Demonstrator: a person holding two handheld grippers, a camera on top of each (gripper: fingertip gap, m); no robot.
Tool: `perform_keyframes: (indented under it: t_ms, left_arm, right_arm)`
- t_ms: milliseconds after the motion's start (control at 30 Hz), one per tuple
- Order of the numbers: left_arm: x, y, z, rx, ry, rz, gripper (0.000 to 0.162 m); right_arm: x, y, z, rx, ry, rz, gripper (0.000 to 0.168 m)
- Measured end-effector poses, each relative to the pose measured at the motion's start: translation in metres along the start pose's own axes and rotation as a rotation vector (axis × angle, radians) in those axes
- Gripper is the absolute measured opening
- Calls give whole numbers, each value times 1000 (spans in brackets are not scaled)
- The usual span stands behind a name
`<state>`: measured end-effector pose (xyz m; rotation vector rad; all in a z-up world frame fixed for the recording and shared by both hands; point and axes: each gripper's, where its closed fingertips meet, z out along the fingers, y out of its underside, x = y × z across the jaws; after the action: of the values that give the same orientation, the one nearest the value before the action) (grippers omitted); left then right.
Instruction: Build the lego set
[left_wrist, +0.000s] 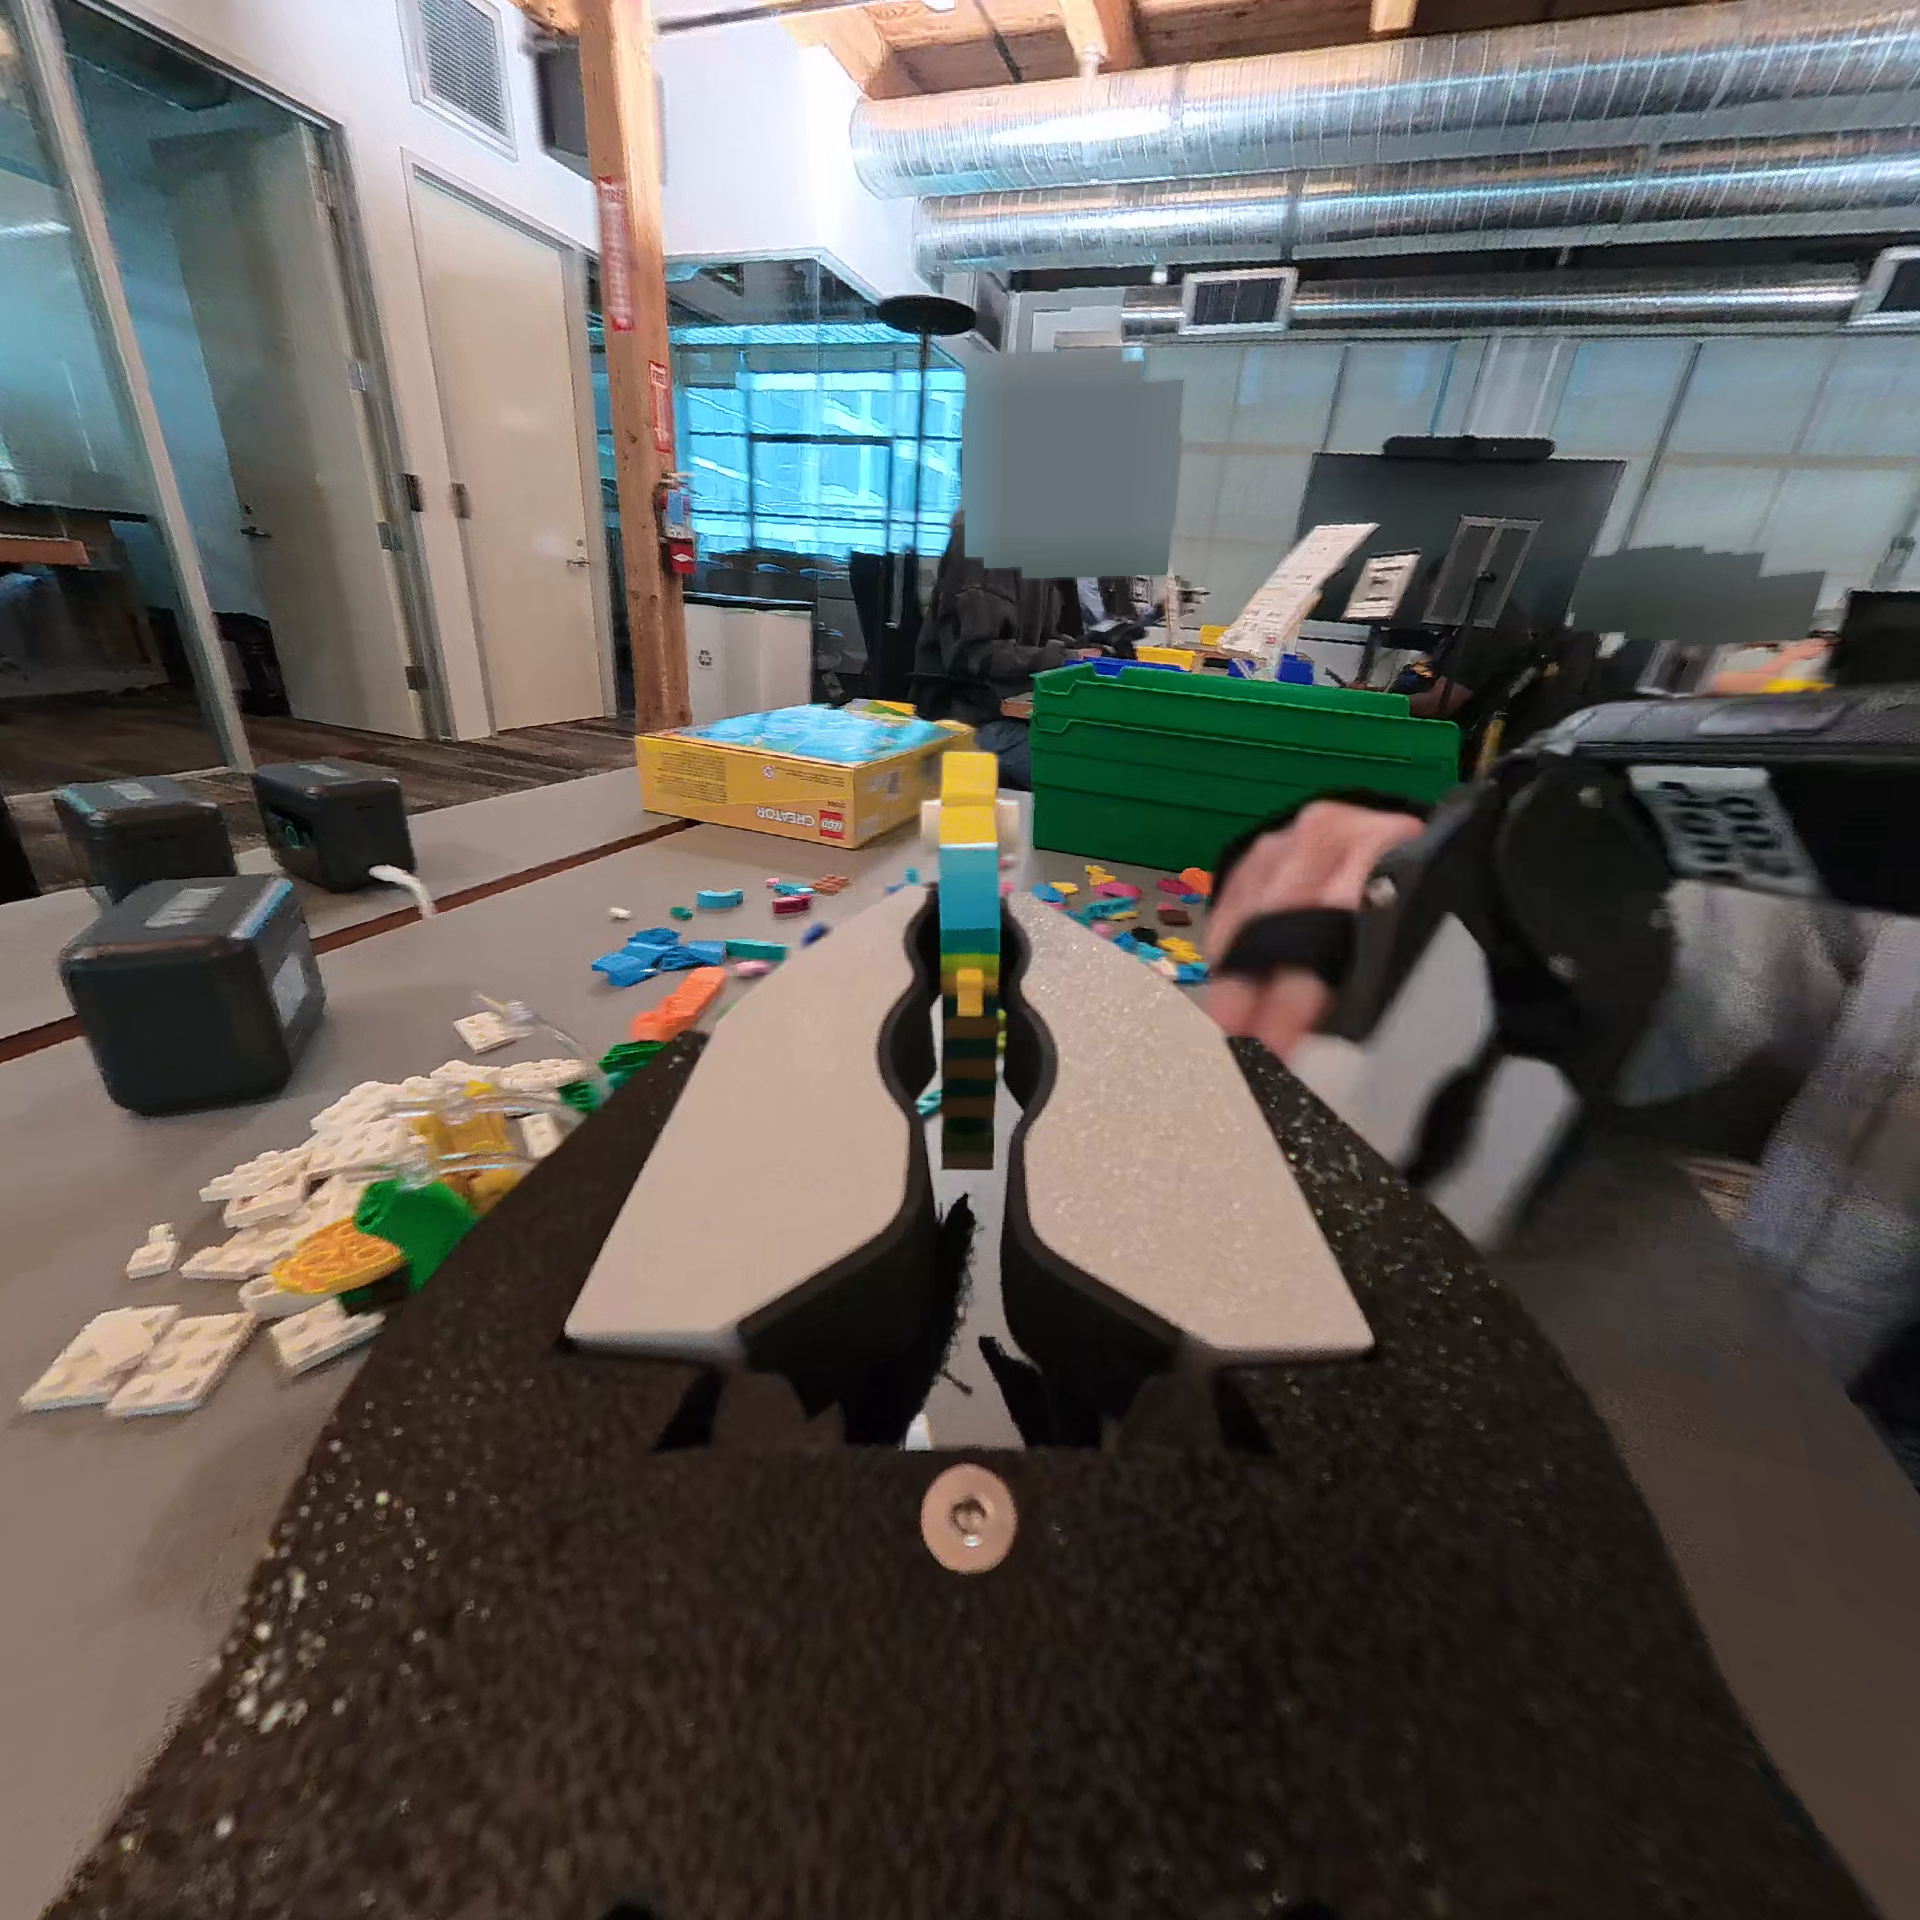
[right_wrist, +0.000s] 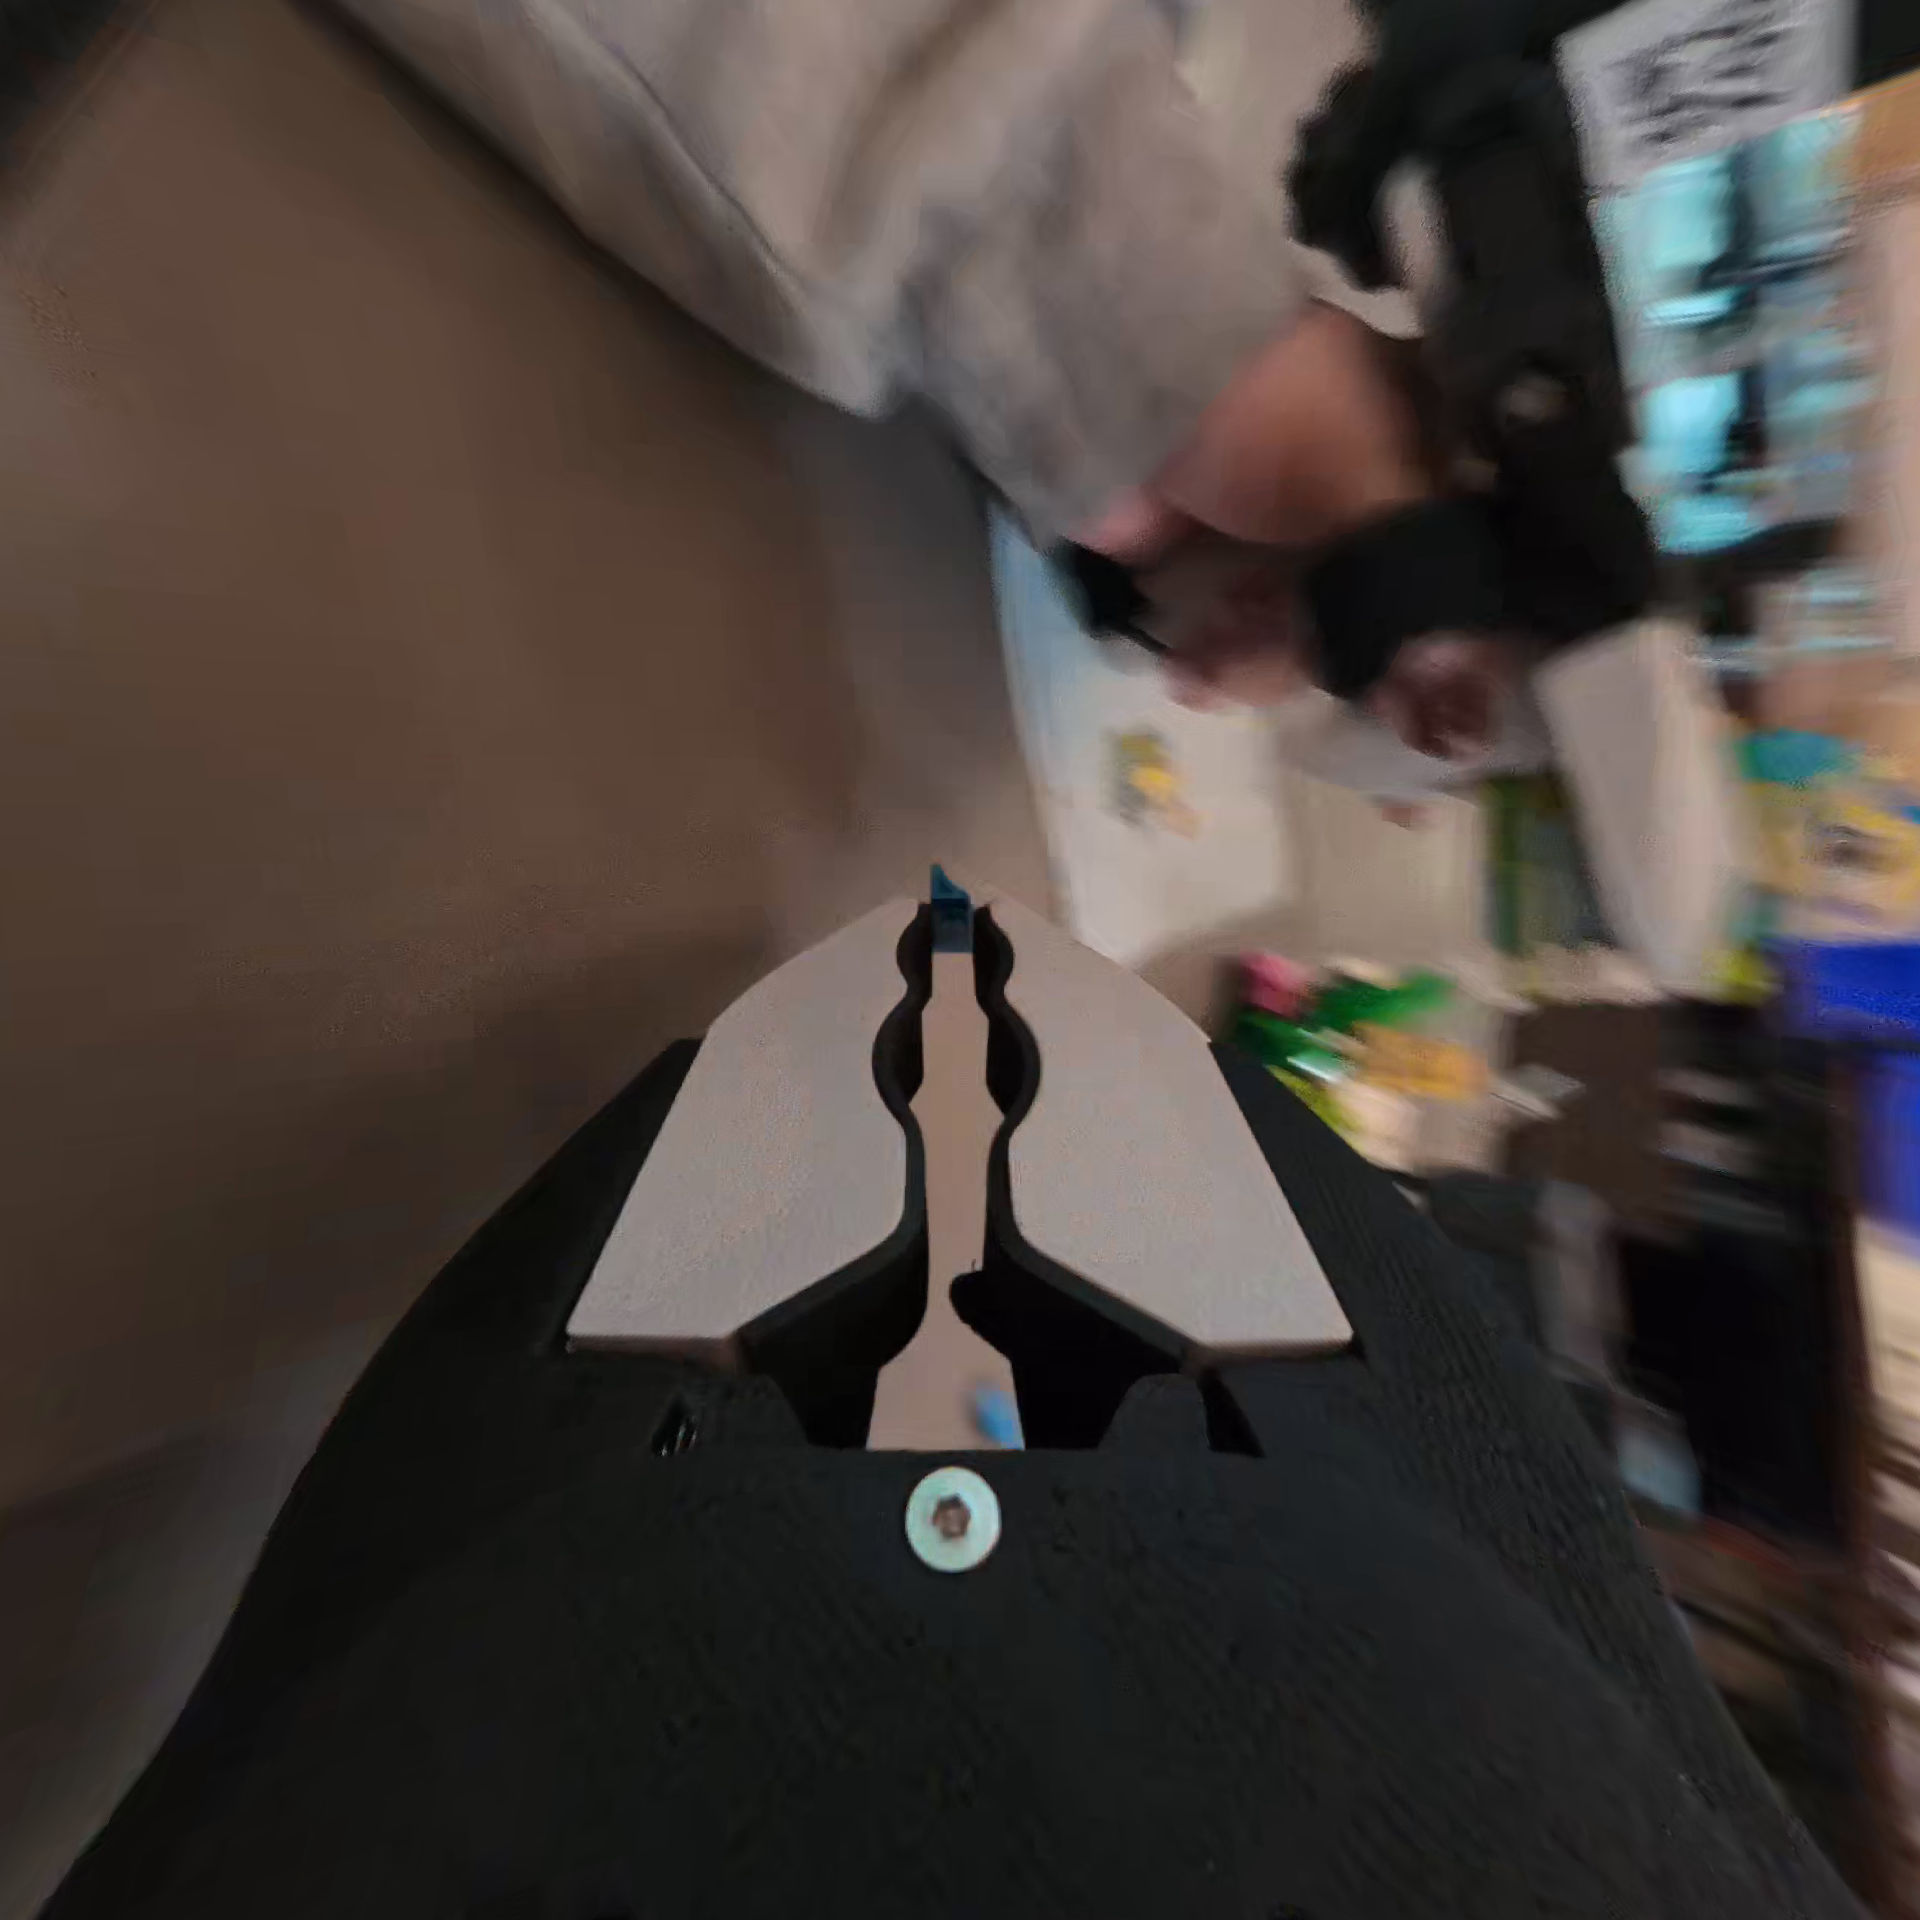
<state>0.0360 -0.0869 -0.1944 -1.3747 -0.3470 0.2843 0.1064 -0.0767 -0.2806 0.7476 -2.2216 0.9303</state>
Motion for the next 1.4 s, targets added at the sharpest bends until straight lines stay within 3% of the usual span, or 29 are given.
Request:
perform_keyframes:
  t_ms: [67, 233, 333, 733, 867, 1067, 1233, 1400]
  left_arm:
    - [13, 2, 2, -18, 96, -16, 8]
    - [49, 26, 9, -178, 312, -23, 8]
    - [52, 40, 14, -258, 298, 4, 8]
    - [42, 40, 17, -239, 245, -56, 8]
    - [35, 39, 17, -236, 208, -55, 8]
    - [20, 28, 12, -182, 133, -73, 8]
    - [19, 24, 10, -164, 121, -63, 8]
    - [19, 24, 10, -164, 119, -61, 8]
  right_arm:
    - [19, 20, -12, -104, 132, -122, 6]
    - [49, 38, -35, -166, 274, -118, 6]
    - [56, 34, -41, -160, 315, -147, 5]
    - [52, 18, -39, -126, 343, -210, 5]
    - [45, 36, -37, -217, 256, -263, 6]
    - [15, 98, -34, -537, -7, -732, 6]
    - [-10, 118, -37, -582, -172, -969, 6]
    - [-18, 114, -41, -562, -227, -1080, 6]
